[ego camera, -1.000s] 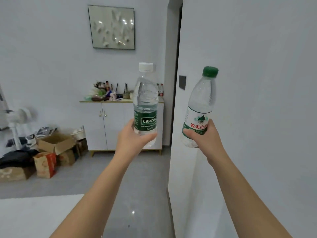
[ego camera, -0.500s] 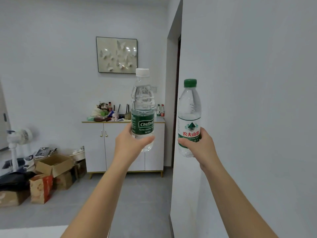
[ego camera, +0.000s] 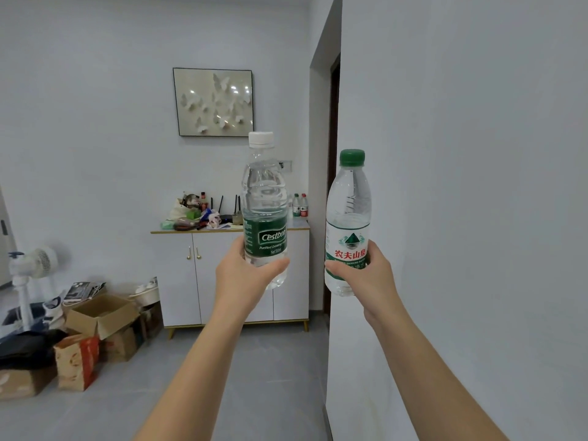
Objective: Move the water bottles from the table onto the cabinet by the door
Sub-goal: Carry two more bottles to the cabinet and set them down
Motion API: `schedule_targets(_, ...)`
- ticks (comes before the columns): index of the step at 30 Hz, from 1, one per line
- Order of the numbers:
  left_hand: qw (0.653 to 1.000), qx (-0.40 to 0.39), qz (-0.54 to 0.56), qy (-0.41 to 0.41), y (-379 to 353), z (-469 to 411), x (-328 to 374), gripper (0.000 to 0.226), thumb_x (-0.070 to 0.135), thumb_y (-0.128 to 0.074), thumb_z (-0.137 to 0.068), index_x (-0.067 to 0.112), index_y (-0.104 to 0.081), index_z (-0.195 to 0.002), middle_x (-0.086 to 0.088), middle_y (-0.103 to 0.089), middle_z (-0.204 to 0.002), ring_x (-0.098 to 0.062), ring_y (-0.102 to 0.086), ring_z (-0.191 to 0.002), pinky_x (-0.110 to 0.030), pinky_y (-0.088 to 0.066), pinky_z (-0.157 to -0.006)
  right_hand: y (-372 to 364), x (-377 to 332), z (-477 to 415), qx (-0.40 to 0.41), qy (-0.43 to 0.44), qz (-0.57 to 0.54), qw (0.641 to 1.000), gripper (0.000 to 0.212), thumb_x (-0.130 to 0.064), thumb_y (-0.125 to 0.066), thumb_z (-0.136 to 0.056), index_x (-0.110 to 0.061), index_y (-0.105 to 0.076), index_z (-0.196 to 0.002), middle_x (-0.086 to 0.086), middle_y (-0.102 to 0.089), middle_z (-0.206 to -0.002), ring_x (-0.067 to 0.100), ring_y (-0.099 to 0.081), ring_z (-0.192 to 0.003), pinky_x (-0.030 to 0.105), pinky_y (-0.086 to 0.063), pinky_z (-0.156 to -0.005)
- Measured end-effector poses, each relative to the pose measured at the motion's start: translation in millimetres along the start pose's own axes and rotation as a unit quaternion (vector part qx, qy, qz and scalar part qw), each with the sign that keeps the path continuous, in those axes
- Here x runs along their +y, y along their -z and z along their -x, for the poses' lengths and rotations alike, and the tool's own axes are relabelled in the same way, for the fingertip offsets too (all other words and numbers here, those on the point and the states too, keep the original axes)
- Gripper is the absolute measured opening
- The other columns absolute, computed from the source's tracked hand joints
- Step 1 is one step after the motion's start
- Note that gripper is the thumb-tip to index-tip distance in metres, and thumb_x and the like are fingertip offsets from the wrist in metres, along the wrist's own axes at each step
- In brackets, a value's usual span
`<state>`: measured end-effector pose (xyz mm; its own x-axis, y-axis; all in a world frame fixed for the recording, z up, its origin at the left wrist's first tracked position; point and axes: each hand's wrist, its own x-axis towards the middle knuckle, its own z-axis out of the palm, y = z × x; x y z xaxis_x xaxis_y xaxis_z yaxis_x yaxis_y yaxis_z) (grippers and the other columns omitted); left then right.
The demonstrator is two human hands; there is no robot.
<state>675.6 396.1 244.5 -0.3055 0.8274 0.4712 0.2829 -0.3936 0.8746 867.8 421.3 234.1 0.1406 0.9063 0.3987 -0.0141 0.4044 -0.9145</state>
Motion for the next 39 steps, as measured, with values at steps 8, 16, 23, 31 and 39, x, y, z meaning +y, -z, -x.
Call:
schedule_targets(8,0.999,0.015,0.029,0.006,-29,-54,-32,0.047,0.022,-0.085,-0.069,0.032,-0.06,-0.108,0.015,-0.069,-0.097,-0.003,-0.065,-0.091,-0.026,-0.053,-0.079,-20,33,-59,-0.004,-0.016,-0.022,1.0,0.054,-0.001,-0.08,-0.074,-0.021,-0.057,-0.118,-0.005,-0.068,-0.109,0.015,-0.065,-0.101,0.029,-0.054,-0.079)
schedule_targets(16,0.998,0.047,0.047,0.018,-69,-147,-82,0.053,0.015,-0.085,-0.069,0.029,-0.058,-0.113,0.014,-0.069,-0.099,-0.004,-0.066,-0.092,-0.024,-0.052,-0.077,-39,83,-161,-0.009,-0.014,-0.029,0.999,0.057,0.001,-0.08,-0.073,-0.018,-0.058,-0.121,-0.003,-0.069,-0.109,0.015,-0.065,-0.101,0.028,-0.054,-0.078)
schedule_targets(23,0.996,0.073,0.051,0.03,-101,-219,-115,0.059,0.013,-0.084,-0.069,0.023,-0.057,-0.12,0.009,-0.068,-0.104,-0.009,-0.064,-0.097,-0.028,-0.053,-0.08,-57,120,-249,-0.004,-0.013,-0.021,1.0,0.063,-0.001,-0.082,-0.073,-0.018,-0.055,-0.128,-0.001,-0.066,-0.117,0.02,-0.063,-0.108,0.038,-0.055,-0.089)
schedule_targets(31,0.993,0.093,0.065,0.038,-119,-291,-151,0.057,0.009,-0.085,-0.067,0.029,-0.057,-0.112,0.008,-0.068,-0.105,-0.013,-0.064,-0.099,-0.034,-0.054,-0.085,-78,156,-316,-0.001,-0.023,-0.037,0.999,0.056,-0.002,-0.081,-0.074,-0.024,-0.056,-0.119,-0.008,-0.066,-0.107,0.013,-0.064,-0.102,0.027,-0.053,-0.077)
schedule_targets(39,0.988,0.113,0.089,0.056,-142,-381,-215,0.058,0.002,-0.082,-0.066,0.027,-0.056,-0.111,0.009,-0.066,-0.1,-0.009,-0.063,-0.094,-0.03,-0.052,-0.08,-105,206,-396,0.026,-0.027,-0.038,0.999,0.058,-0.001,-0.081,-0.074,-0.019,-0.057,-0.124,-0.003,-0.068,-0.111,0.015,-0.064,-0.103,0.026,-0.053,-0.075)
